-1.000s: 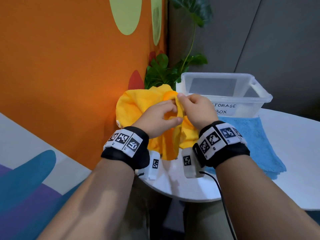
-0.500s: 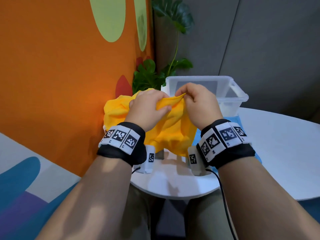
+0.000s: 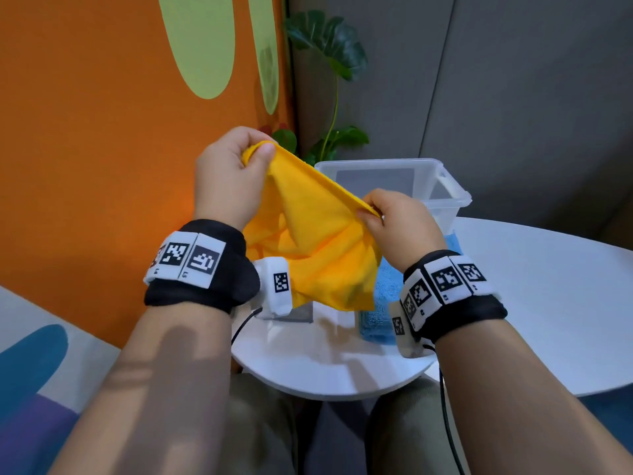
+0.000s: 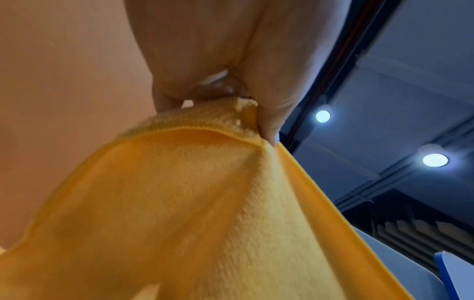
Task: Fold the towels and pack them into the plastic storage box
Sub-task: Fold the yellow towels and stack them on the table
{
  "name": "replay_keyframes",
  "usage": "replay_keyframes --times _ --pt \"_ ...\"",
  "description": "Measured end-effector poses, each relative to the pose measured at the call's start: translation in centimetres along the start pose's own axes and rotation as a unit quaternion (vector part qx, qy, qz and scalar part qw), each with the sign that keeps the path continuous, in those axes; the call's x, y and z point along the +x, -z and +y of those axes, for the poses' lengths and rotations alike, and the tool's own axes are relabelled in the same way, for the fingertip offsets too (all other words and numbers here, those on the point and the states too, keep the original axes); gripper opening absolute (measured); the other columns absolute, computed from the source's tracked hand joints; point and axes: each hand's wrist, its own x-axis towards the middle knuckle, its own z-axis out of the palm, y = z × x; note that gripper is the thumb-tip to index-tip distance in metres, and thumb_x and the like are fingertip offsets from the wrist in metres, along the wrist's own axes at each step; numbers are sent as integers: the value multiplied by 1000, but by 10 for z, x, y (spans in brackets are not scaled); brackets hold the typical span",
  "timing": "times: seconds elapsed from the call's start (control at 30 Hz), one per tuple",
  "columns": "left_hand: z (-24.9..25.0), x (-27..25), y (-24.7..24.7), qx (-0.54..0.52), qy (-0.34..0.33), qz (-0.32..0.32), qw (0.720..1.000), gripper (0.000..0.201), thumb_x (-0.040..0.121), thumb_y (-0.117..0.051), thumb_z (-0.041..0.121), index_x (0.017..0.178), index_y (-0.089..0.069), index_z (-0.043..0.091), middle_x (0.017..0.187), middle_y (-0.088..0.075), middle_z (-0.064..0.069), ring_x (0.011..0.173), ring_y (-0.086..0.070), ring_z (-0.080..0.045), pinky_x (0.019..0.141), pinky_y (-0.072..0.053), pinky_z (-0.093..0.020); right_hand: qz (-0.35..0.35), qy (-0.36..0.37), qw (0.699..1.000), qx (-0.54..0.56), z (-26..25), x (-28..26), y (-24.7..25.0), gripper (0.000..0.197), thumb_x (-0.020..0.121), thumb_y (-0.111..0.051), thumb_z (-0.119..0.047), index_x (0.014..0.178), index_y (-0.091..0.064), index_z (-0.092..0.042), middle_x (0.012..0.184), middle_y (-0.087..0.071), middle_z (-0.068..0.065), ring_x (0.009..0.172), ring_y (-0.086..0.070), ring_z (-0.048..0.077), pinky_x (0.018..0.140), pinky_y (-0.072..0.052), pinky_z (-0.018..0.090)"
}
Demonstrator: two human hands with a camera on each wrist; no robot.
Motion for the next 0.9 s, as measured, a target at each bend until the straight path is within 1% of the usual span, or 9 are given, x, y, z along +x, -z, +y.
replay_keyframes --times 0.1,0.23,0.37,0.5,0.6,0.63,0.73,0.8,0.9 --pt "-1 5 9 8 17 51 999 11 92 -57 24 96 -67 23 88 -61 13 84 -53 -6 71 -37 -21 25 -48 998 -19 3 0 5 19 97 -42 -25 100 -60 -21 91 -61 1 84 -57 23 75 -50 37" --pt "-7 13 28 18 52 124 991 17 94 -53 26 102 -67 19 92 -60 9 85 -51 -9 71 -37 -22 61 -106 992 11 11 2 14 20 94 -41 -18 97 -60 -22 80 -59 1 79 -57 26 69 -49 36" --pt "-7 20 44 24 69 162 984 20 95 -51 26 104 -66 17 94 -60 8 84 -51 -10 72 -40 -23 130 -132 980 72 12 5 27 24 90 -42 -11 94 -63 -22 71 -53 -5 70 -50 17 55 -36 26" --pt "4 21 49 1 59 178 982 20 95 -49 25 104 -65 17 86 -56 15 81 -50 -6 75 -41 -21 241 -106 955 139 -2 8 44 23 89 -46 -10 94 -64 -24 78 -57 -8 66 -49 3 58 -39 20" --pt "16 24 56 -26 24 204 978 13 95 -48 24 98 -60 23 79 -52 22 73 -49 8 68 -36 -7 323 -88 923 191 -14 11 63 21 87 -49 -10 94 -63 -25 73 -52 -19 66 -50 -5 58 -37 6" --pt "21 25 59 -33 7 216 976 9 94 -48 25 93 -56 28 79 -52 22 74 -48 10 69 -35 -7 354 -75 908 209 -19 12 69 19 87 -51 -11 93 -63 -24 73 -52 -20 67 -51 -6 60 -38 5" --pt "32 28 65 -74 -32 247 966 13 92 -47 29 85 -49 39 80 -53 20 77 -49 0 75 -40 -19 445 -19 860 250 -33 13 86 15 85 -54 -11 92 -60 -22 77 -53 -20 72 -54 -3 67 -44 8" --pt "36 29 67 -97 -50 260 959 12 92 -48 30 85 -50 39 83 -55 17 80 -50 -5 76 -42 -24 485 12 837 255 -40 13 93 17 83 -53 -8 92 -57 -22 81 -53 -19 77 -55 0 71 -47 12" --pt "34 28 66 -89 -29 235 967 11 89 -50 30 82 -53 37 81 -56 17 79 -51 -3 76 -42 -24 485 13 837 252 -42 15 97 20 81 -51 -7 93 -56 -22 85 -55 -15 83 -57 7 74 -48 17"
